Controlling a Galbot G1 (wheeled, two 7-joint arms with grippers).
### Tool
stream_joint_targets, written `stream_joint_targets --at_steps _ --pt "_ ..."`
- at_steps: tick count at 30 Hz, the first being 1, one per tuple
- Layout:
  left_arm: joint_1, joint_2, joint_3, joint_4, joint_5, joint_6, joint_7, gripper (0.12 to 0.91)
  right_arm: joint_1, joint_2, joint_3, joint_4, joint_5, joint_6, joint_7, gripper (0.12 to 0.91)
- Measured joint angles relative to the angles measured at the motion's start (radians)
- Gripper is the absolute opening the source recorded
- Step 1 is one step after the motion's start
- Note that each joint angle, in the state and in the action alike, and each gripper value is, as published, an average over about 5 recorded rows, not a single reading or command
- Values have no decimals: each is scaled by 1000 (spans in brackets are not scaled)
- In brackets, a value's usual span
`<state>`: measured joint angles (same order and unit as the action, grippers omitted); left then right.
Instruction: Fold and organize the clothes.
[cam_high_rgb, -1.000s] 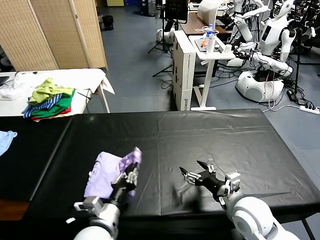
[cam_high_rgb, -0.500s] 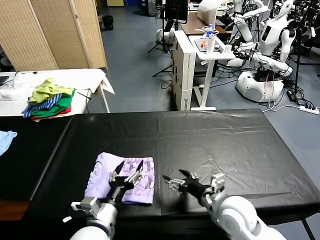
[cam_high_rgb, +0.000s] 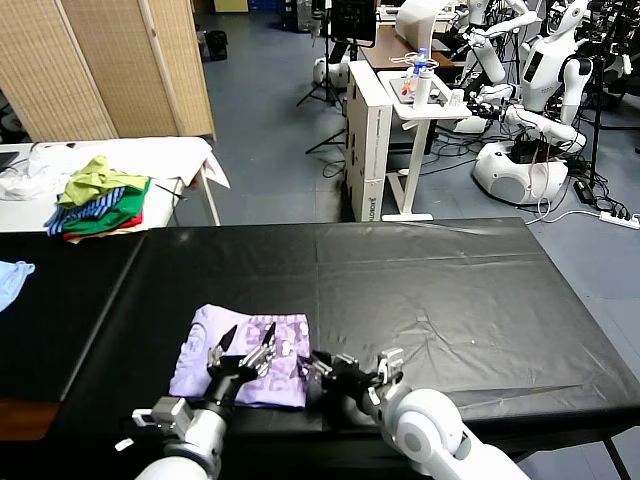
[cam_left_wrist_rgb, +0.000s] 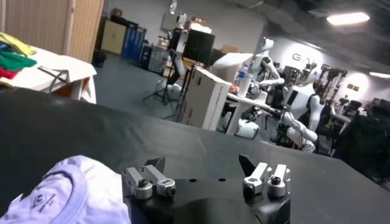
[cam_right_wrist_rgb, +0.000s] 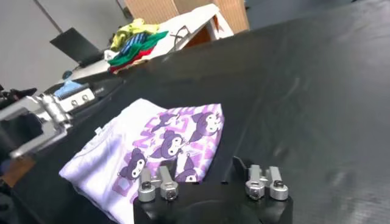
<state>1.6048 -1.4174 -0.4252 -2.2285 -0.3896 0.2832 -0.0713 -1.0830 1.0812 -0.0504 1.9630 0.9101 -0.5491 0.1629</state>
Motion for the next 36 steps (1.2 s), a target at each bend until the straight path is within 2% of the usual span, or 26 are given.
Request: stream_joint_targets --at_steps 2,4,7,10,16,22,30,32,34,36 --pt "1 2 -4 -2 0 0 0 907 -1 5 -1 -8 -2 1 0 274" --pt "1 2 -6 -4 0 -1 0 907 -3 9 -1 -16 -2 1 -1 193" --pt "3 3 -8 -5 0 -1 0 907 -4 16 2 -24 -2 1 -3 148" --pt "5 3 -11 -6 1 -2 0 907 -6 19 7 -25 -2 3 -4 140" --pt "8 2 -26 -6 3 -7 0 907 -20 0 34 -4 -4 -3 19 140" --pt "-5 13 -59 8 2 -21 0 907 -43 -71 93 46 -6 -49 72 140" --pt "-7 32 -101 34 12 -55 -2 907 -54 -148 146 85 -12 -64 77 143" --pt "-3 35 -104 36 17 -63 -7 907 -57 -159 154 94 -13 -68 75 180" --pt "2 39 -105 35 17 -71 -13 907 -64 -169 163 107 -14 -74 74 255" --pt "6 45 -106 32 15 -80 -17 907 -72 -180 174 121 -17 -77 71 365"
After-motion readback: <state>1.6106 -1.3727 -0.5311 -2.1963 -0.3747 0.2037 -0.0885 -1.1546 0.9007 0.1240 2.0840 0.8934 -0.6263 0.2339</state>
